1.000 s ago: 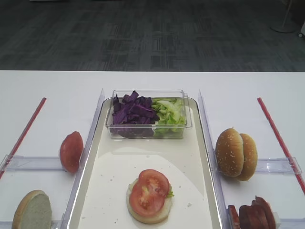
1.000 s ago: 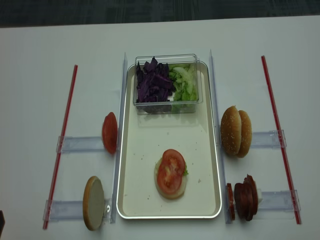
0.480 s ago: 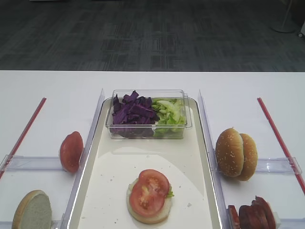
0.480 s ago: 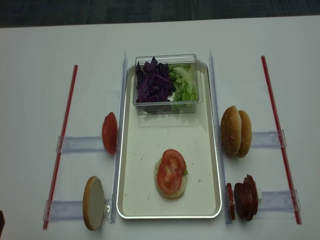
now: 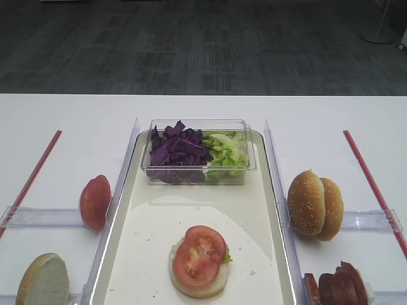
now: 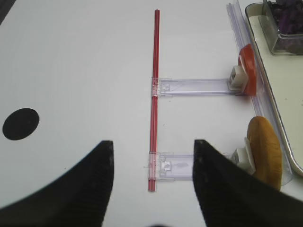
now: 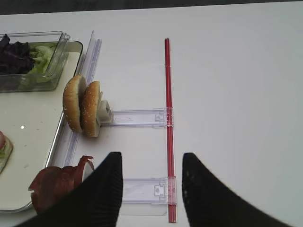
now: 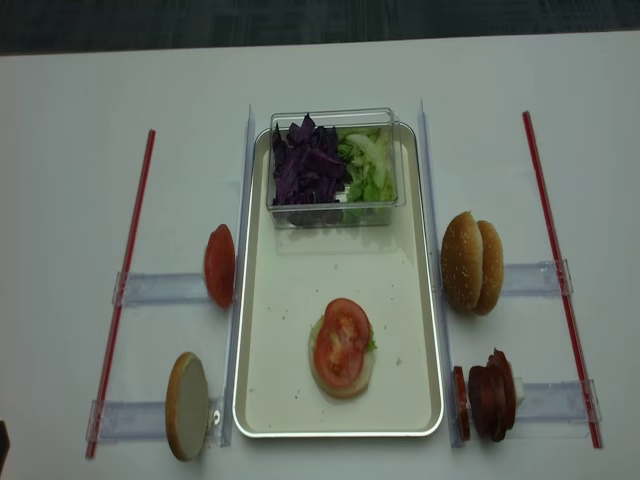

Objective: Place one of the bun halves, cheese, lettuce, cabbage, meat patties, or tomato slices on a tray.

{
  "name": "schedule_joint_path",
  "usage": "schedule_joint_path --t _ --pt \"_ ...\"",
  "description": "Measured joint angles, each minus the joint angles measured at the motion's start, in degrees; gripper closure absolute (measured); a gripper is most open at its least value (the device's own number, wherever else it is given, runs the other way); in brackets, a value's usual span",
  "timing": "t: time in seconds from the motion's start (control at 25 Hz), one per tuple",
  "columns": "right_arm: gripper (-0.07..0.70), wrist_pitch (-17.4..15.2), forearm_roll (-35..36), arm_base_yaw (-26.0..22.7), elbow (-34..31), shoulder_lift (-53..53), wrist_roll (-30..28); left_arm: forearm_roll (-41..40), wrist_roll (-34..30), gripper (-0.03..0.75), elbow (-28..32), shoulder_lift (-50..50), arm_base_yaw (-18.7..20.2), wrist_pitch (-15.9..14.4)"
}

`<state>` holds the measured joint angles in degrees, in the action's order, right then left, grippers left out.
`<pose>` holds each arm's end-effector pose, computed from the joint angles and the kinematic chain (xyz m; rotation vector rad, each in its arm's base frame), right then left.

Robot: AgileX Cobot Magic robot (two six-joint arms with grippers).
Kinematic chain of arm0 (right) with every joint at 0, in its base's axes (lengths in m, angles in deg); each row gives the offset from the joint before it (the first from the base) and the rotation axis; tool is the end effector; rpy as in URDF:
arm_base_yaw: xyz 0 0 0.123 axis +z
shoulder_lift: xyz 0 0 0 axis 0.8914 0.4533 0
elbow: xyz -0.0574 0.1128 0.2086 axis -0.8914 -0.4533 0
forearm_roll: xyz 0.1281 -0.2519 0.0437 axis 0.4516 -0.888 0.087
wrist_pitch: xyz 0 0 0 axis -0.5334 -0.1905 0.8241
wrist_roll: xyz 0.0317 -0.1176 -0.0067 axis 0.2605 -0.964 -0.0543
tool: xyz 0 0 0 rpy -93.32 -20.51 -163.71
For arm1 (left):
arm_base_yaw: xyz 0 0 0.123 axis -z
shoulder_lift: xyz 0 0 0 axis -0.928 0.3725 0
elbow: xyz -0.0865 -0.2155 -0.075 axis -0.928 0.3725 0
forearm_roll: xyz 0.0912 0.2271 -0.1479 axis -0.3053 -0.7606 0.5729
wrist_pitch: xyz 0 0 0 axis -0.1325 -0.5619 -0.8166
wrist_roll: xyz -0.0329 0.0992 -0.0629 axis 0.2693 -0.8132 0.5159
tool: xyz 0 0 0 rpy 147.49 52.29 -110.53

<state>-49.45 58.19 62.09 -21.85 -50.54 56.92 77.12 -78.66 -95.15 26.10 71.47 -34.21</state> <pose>0.0909 0.0030 0.2707 0.0508 2.0954 0.0610 0.0856 0.0106 0.2664 -0.0748 2.1517 0.0702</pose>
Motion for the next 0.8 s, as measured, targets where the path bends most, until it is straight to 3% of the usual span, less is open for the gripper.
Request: schedule_joint_path --t 0.8 --pt "0.295 0.0 0.0 0.0 0.0 0.0 0.0 0.0 0.0 0.356 0.0 0.0 0.0 0.0"
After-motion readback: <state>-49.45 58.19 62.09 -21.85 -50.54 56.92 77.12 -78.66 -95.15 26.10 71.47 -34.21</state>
